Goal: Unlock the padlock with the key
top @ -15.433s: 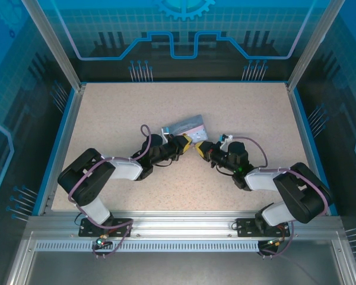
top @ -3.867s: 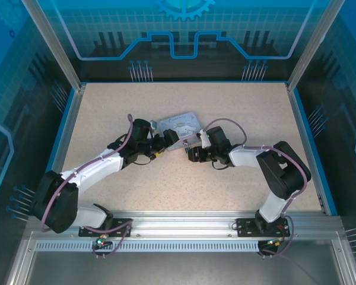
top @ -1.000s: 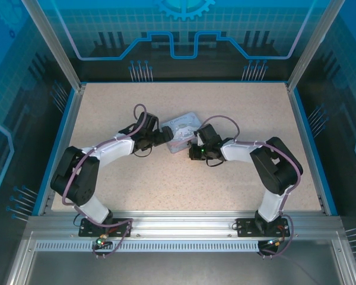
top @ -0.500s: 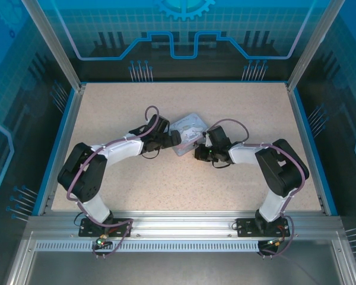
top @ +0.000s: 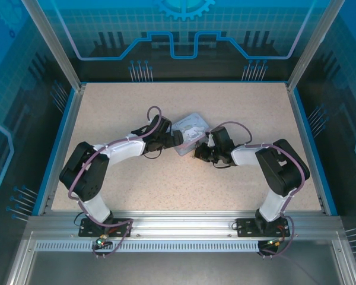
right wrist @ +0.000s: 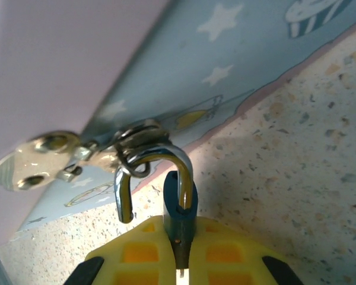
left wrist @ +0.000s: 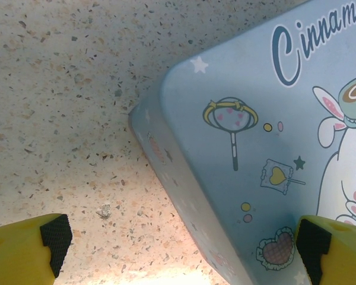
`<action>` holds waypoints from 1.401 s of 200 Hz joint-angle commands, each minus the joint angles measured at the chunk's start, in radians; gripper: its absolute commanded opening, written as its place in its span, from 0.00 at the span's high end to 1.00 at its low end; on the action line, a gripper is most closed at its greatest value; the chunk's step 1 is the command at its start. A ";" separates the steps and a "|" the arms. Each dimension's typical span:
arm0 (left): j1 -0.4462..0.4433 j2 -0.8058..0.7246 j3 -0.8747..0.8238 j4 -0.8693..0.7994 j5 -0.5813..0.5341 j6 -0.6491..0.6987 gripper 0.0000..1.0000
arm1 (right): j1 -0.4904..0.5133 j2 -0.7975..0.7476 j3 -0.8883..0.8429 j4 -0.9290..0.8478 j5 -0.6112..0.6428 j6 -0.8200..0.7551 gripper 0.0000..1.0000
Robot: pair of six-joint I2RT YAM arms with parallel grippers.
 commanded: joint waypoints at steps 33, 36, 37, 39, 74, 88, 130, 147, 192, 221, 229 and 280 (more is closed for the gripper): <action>-0.017 0.045 -0.018 -0.052 0.017 -0.002 0.01 | -0.033 0.025 0.004 0.107 -0.041 0.078 1.00; -0.017 0.046 -0.019 -0.052 0.017 -0.003 0.02 | -0.035 0.026 0.002 0.110 -0.040 0.082 1.00; -0.017 0.046 -0.019 -0.052 0.017 -0.003 0.02 | -0.036 0.027 0.002 0.111 -0.040 0.082 1.00; -0.017 0.047 -0.019 -0.054 0.018 -0.003 0.02 | -0.037 0.026 0.001 0.113 -0.039 0.084 1.00; -0.017 0.063 -0.019 -0.056 0.030 -0.009 0.03 | -0.084 0.030 -0.020 0.148 -0.038 0.116 1.00; -0.017 0.068 -0.019 -0.057 0.032 -0.010 0.05 | -0.105 0.028 -0.024 0.155 -0.043 0.115 1.00; -0.016 0.081 -0.016 -0.057 0.046 -0.009 0.08 | -0.170 0.030 -0.033 0.255 -0.081 0.117 1.00; -0.017 0.082 -0.016 -0.056 0.048 -0.011 0.09 | -0.191 0.051 -0.019 0.311 -0.135 0.119 1.00; -0.017 0.085 -0.013 -0.056 0.051 -0.014 0.09 | -0.227 0.084 -0.005 0.328 -0.182 0.111 1.00; -0.017 0.085 -0.012 -0.060 0.051 -0.013 0.09 | -0.274 0.076 -0.035 0.312 -0.174 0.094 1.00; -0.017 0.086 -0.012 -0.060 0.050 -0.012 0.09 | -0.285 0.073 -0.039 0.309 -0.178 0.088 1.00; -0.016 0.079 -0.006 -0.069 0.044 -0.002 0.08 | -0.307 0.031 -0.065 0.266 -0.190 0.054 1.00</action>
